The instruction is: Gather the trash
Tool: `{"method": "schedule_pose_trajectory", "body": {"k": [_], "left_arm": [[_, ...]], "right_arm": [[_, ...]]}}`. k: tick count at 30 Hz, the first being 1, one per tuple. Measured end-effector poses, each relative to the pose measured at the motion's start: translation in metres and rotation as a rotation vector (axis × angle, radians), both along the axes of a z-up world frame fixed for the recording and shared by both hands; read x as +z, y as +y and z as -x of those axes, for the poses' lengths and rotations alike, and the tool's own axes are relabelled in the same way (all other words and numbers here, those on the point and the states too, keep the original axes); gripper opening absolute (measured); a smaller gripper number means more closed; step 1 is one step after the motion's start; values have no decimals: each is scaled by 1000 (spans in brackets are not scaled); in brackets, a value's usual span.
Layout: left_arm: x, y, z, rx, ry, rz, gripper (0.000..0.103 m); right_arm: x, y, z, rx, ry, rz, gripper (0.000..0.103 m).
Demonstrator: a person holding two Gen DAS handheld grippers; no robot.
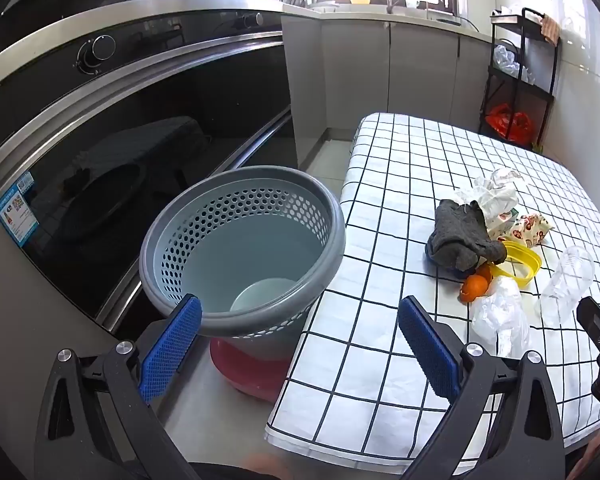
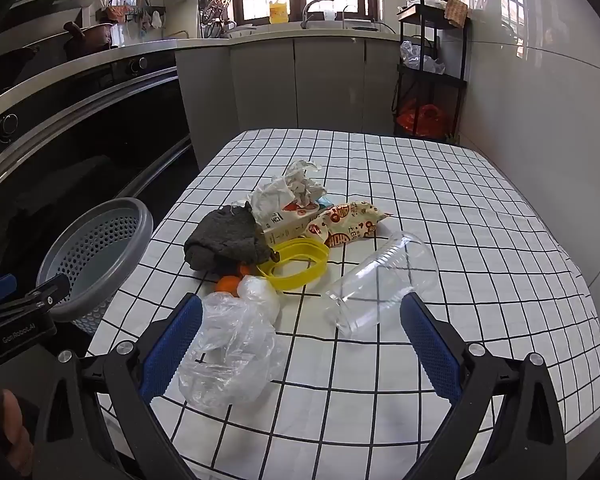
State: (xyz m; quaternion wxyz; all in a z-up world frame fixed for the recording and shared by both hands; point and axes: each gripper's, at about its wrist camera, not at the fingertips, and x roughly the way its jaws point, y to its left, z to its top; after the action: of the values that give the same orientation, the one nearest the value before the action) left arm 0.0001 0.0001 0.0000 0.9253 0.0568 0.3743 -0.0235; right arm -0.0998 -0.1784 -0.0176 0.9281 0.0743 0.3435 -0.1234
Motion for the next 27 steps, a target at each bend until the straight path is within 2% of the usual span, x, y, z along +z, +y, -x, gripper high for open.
{"method": "schedule_pose_trajectory", "body": {"k": [27], "left_arm": [[-4,3,-1,12,6,-5,97]], "right_arm": [[3,8,-3,18,-23,-13,95]]}}
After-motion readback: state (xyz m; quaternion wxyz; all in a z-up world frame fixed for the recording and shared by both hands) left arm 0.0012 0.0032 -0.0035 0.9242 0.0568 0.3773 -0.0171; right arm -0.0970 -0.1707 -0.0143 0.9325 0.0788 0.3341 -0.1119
